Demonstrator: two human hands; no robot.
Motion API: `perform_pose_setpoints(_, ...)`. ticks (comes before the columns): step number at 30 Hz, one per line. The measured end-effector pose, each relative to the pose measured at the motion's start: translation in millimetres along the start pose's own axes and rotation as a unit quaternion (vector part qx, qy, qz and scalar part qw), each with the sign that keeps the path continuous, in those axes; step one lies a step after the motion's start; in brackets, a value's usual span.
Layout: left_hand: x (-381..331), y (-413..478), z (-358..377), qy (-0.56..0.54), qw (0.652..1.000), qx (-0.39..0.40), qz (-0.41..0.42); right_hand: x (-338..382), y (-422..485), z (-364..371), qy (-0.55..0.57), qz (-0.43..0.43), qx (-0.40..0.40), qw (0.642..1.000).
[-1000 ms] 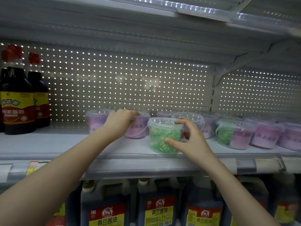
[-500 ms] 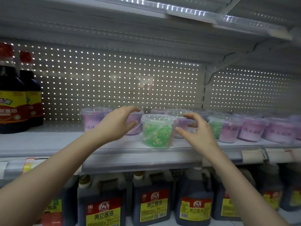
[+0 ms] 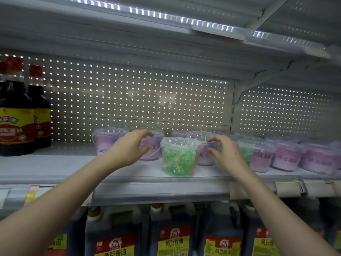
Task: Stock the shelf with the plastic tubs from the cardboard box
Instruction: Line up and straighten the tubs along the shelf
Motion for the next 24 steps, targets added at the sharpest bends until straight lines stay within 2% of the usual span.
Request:
perform_pose_setpoints(6, 12, 7, 4, 0.011, 1.000, 0.008, -0.020, 6, 21, 17, 0.047, -0.001, 0.044, 0.998)
perform_pose_setpoints(12, 15, 19, 10, 0.027, 0.999, 0.026, -0.017, 21, 38, 33, -0.025, -0.040, 0.073, 0.996)
perform_pose_setpoints(15, 18, 22, 13, 0.039, 0.998, 0.040, -0.021, 21, 46, 47, -0.077, -0.028, 0.088, 0.993)
perform_pose_setpoints(18, 20, 23, 14, 0.044, 0.998, 0.039, -0.018, 21, 56, 60, -0.100, -0.010, 0.108, 0.989)
perform_pose_setpoints(24, 22, 24, 15, 0.040, 0.999, 0.030, -0.007, 33, 54, 54, -0.106, -0.040, 0.102, 0.988)
Point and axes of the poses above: each hand's wrist, its own y-axis towards the middle knuckle, its own z-axis out of the palm, x = y × z, the point moved 9 cm from there along y, towards the middle knuckle, and after that the axes turned 13 degrees about z, right-handed, at the moved point
